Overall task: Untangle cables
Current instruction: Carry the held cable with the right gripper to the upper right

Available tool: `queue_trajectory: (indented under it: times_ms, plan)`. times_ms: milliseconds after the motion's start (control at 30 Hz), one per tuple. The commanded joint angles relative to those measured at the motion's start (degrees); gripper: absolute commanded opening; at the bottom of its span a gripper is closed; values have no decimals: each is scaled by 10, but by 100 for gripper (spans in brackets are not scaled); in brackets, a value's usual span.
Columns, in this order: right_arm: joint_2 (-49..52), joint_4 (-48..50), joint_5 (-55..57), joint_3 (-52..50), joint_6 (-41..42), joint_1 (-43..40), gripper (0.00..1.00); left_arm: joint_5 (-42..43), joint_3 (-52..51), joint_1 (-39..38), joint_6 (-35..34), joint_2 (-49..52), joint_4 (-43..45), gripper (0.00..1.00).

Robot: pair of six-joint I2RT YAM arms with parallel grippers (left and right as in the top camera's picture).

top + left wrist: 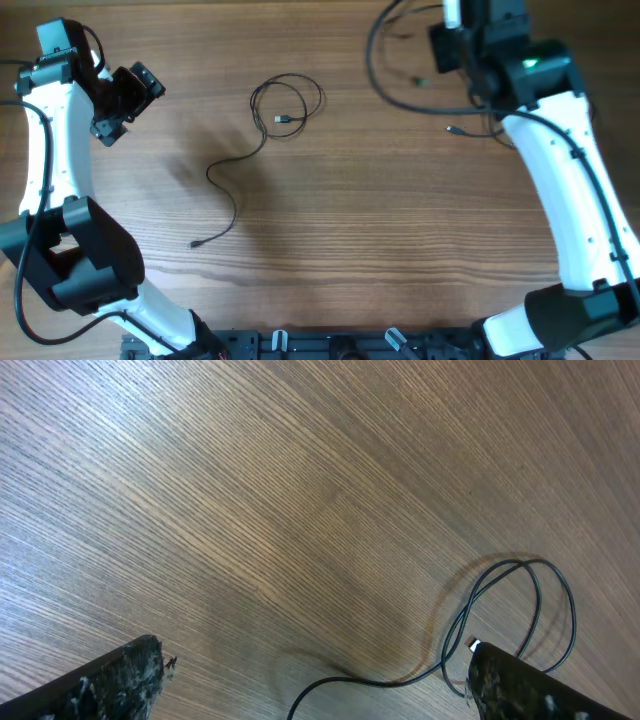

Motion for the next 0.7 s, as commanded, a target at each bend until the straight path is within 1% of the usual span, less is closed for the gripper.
queue_trajectory:
  times_ms: [0, 233, 300, 433, 500, 567, 667]
  plan:
    - [4, -29, 29, 1, 62, -48, 4, -7, -3, 0, 3, 3, 0, 100]
    - [5, -78, 30, -3, 127, -138, 4, -7, -3, 0, 3, 3, 0, 100]
    - [5, -82, 28, -22, 135, -172, 4, -7, -3, 0, 3, 3, 0, 100]
    - [8, -82, 32, -67, 125, -210, 4, -7, -3, 0, 3, 3, 0, 100]
    - [13, -80, 49, -88, 108, -225, 4, -7, -3, 0, 3, 3, 0, 100]
    - [21, -72, 85, -110, 94, -242, 4, -7, -3, 0, 3, 3, 0, 100]
    - [28, -29, 130, -153, 93, -268, 4, -7, -3, 0, 3, 3, 0, 100]
